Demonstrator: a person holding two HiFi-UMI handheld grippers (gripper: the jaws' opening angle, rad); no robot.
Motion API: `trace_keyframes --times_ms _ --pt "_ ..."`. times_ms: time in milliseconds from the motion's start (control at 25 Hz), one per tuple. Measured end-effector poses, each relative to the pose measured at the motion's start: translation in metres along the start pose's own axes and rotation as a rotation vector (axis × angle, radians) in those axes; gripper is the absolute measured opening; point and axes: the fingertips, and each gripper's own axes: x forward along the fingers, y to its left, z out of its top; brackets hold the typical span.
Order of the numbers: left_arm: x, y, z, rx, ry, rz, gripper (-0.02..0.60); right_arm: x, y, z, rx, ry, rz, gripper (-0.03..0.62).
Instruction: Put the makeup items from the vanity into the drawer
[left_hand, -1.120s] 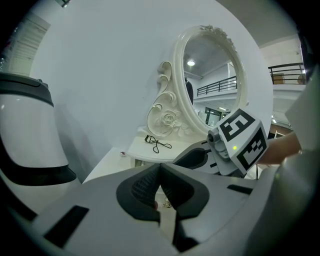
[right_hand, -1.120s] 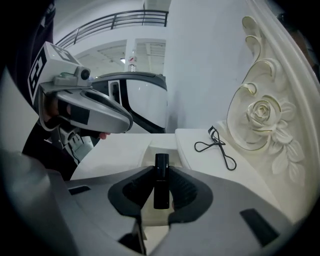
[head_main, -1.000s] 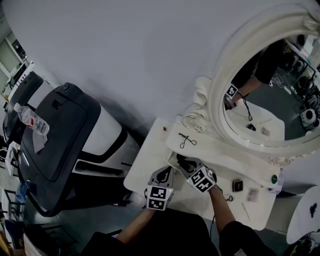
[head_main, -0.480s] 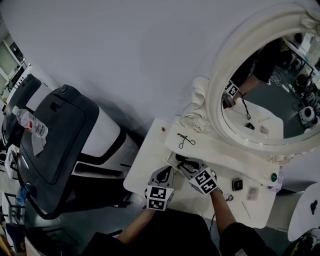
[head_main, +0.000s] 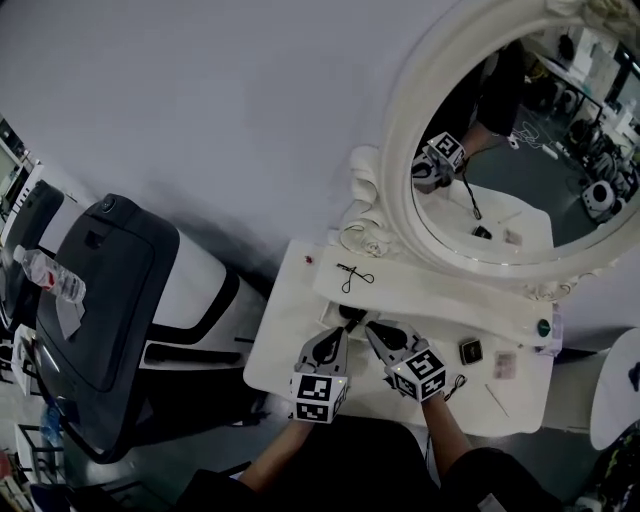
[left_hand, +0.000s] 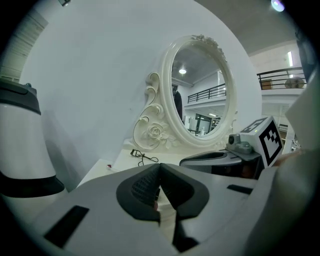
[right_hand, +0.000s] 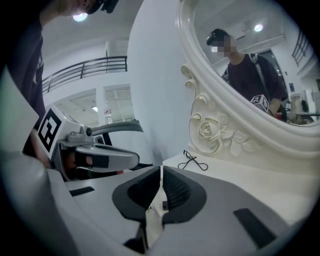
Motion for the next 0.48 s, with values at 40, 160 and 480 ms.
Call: trace_keyframes --times_ms 40,160,480 --pt "-0.001 -0.004 0.003 0.002 -0.004 -0.013 0.015 -0.007 0.001 0.004 0.026 -0.031 -0.010 0.035" --pt "-0.004 -0.017 0.007 0.013 -0.018 -0.054 0.015 -0.026 0.005 0.014 0.078 -0.121 -0.041 0.026" --pt "-0.018 -0.050 0.036 0.036 -0.093 -0.138 0.015 -0.079 0.009 0.040 0.147 -0.331 -0.175 0.025"
